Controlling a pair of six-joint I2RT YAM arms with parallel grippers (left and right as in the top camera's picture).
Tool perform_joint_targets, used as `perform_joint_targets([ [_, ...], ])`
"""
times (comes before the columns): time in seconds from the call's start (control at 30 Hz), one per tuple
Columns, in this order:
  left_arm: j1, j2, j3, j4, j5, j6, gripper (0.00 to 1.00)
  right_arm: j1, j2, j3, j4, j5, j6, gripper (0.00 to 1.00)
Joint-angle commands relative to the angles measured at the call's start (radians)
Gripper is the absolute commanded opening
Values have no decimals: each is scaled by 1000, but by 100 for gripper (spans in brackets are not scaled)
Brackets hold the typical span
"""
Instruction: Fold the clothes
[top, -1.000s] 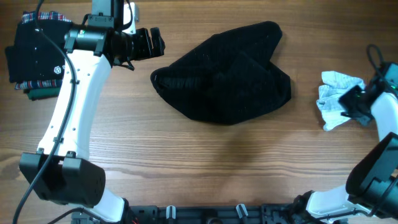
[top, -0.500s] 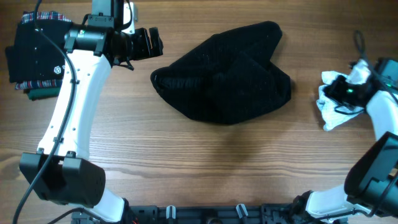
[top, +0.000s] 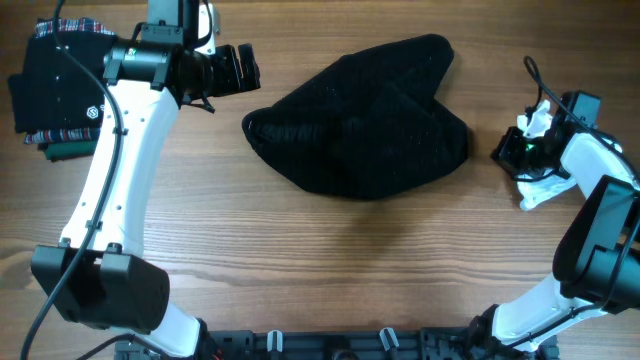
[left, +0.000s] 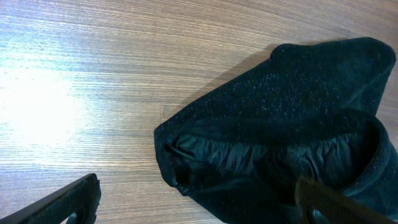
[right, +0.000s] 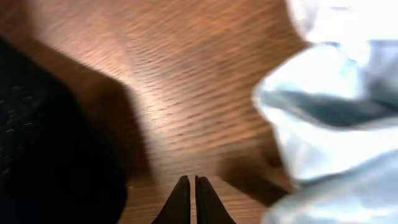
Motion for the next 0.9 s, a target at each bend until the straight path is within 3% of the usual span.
perform_joint_targets([
  [0.0,0,6,7,0,-13,-9,100,-12,13,-6,-22,170,95,4],
  [0.23,0,6,7,-1,-13,-9,100,-137,13,-6,-18,332,174,4],
  [0.43,0,6,7,0,-13,-9,100,-271,13,7,81,314,166,4],
  [0.57,0,6,7,0,-13,-9,100,-306,13,50,87,189,153,4],
  [0.73,0,6,7,0,-13,-9,100,-274,-15,140,-2,-79,27,5],
  [0.8,0,6,7,0,-13,-9,100,-254,-46,177,-36,-126,6,18],
  [0.87,0,6,7,0,-13,-9,100,-233,-79,232,-83,-145,-15,50],
])
